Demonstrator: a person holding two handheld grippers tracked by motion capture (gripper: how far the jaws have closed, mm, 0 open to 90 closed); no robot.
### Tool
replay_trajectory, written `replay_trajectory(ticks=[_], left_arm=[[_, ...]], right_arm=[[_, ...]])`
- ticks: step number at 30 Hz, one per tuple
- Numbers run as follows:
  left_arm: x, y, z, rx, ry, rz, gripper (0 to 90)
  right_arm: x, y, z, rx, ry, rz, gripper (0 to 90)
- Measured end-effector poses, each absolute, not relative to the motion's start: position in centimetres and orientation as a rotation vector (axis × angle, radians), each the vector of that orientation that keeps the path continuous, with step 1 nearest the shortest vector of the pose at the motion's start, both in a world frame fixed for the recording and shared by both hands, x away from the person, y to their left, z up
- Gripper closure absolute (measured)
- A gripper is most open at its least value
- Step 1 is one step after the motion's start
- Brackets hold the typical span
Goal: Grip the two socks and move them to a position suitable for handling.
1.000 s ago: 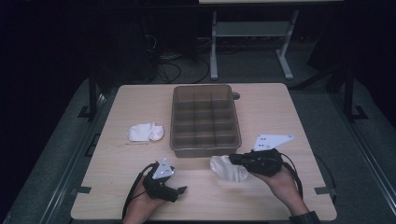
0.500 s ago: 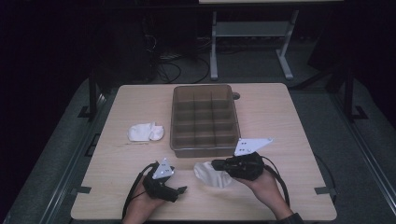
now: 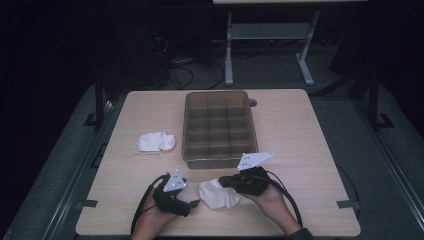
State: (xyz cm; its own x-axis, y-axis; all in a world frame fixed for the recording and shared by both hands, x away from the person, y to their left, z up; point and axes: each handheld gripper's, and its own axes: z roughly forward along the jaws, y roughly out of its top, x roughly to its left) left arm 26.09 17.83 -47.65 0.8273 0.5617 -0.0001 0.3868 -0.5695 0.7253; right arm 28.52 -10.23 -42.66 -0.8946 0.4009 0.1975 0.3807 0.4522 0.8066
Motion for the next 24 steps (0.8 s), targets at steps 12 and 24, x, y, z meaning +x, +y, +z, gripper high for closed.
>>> replay_trajectory(ticks=[12,24], left_arm=[[26.1,17.9,-47.6,2.255,0.685,0.297,13.6],[26.1,17.9,-47.6,2.254,0.686,0.296,13.7]], right_arm=[[30.2,-10.8,-45.2,0.840,2.620,1.289,74.1],[29.8,-13.7,-45.0,0.890,2.549,1.280,56.3]])
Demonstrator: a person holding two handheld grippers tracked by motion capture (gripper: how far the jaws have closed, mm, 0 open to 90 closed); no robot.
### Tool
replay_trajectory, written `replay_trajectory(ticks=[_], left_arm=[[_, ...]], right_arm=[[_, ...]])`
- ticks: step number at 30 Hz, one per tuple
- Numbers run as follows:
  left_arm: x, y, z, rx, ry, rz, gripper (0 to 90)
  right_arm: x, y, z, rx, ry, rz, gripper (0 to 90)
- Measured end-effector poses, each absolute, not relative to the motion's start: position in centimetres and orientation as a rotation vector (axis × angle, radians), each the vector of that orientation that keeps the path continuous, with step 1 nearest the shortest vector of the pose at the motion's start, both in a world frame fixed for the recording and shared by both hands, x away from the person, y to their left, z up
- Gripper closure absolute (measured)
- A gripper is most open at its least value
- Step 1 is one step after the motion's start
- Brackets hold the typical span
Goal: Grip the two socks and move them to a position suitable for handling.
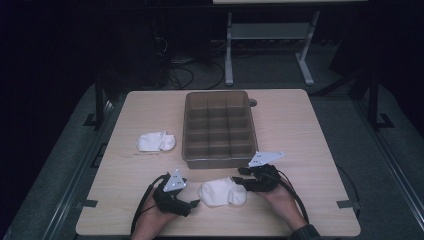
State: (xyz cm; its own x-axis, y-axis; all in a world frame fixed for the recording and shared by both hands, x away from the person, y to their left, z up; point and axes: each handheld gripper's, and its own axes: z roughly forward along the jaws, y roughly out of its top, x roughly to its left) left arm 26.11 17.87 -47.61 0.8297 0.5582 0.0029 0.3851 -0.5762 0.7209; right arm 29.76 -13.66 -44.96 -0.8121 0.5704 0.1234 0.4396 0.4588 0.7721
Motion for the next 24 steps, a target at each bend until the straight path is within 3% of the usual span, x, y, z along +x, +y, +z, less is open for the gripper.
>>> replay_trajectory(ticks=[5,24], left_arm=[[26.1,17.9,-47.6,2.253,0.686,0.296,13.7],[26.1,18.0,-47.6,2.257,0.686,0.297,13.7]], right_arm=[[29.1,-15.8,-44.7,0.928,2.506,1.256,48.1],[27.6,-21.7,-45.9,1.089,2.428,1.158,34.5]])
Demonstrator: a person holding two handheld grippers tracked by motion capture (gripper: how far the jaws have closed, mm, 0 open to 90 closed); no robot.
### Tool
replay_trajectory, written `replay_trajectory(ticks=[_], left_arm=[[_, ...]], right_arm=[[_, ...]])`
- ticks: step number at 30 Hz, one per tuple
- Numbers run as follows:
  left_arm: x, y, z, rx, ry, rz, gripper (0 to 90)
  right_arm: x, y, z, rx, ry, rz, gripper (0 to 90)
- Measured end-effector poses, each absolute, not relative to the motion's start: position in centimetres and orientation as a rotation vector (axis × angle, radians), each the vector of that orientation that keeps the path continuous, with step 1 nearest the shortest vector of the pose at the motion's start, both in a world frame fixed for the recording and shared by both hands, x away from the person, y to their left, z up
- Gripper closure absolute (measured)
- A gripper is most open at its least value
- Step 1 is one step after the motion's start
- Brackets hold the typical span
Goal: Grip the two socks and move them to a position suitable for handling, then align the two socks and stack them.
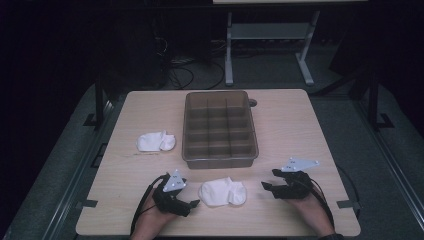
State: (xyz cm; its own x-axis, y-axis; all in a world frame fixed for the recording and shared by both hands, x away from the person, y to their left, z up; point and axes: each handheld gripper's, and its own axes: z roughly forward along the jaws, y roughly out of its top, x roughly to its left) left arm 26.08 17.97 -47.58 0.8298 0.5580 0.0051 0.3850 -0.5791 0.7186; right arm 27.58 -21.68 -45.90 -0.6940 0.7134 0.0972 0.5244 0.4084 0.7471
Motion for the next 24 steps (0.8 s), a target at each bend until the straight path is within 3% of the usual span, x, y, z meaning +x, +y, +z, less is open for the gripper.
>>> replay_trajectory(ticks=[17,24], left_arm=[[26.0,18.0,-47.6,2.256,0.686,0.298,13.7],[25.9,18.4,-47.5,2.250,0.691,0.287,14.2]], right_arm=[[25.5,-26.0,-47.4,1.284,2.332,1.030,15.2],[25.7,-25.9,-47.8,1.282,2.326,1.005,13.6]])
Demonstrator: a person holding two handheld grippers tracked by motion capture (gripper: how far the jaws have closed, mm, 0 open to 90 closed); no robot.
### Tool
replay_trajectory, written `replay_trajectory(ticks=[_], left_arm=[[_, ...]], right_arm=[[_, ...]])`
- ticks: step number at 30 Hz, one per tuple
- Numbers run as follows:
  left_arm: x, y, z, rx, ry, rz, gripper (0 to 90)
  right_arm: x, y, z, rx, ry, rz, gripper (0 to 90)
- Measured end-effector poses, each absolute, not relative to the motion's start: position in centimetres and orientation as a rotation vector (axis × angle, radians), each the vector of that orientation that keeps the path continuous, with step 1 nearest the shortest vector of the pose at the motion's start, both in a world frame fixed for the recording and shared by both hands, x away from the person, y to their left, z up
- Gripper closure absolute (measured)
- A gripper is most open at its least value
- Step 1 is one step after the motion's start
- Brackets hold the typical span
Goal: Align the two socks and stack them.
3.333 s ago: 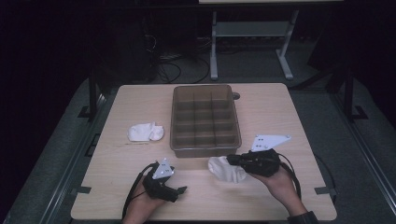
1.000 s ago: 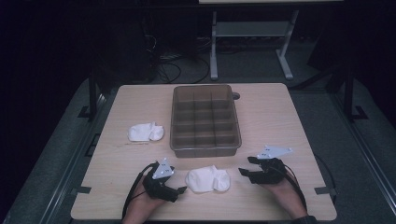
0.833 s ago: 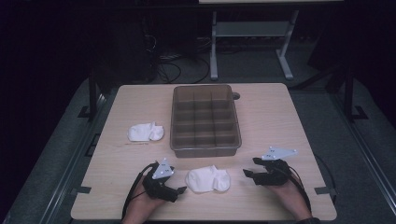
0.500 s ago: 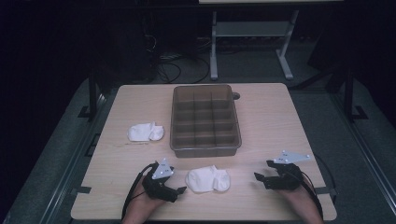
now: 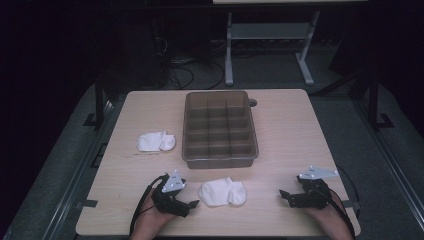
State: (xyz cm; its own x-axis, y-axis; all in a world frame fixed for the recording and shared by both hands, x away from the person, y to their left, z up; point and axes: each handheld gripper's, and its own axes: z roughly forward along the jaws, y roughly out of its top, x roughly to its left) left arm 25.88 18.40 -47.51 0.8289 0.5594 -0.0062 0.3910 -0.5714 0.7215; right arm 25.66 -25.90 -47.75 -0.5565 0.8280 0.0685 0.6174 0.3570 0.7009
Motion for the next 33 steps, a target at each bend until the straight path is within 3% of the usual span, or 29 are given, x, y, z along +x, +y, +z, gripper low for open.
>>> replay_trajectory(ticks=[33], left_arm=[[27.7,23.8,-44.0,2.191,0.808,0.360,17.4]], right_arm=[[25.5,-25.7,-48.2,1.248,2.299,0.993,9.2]])
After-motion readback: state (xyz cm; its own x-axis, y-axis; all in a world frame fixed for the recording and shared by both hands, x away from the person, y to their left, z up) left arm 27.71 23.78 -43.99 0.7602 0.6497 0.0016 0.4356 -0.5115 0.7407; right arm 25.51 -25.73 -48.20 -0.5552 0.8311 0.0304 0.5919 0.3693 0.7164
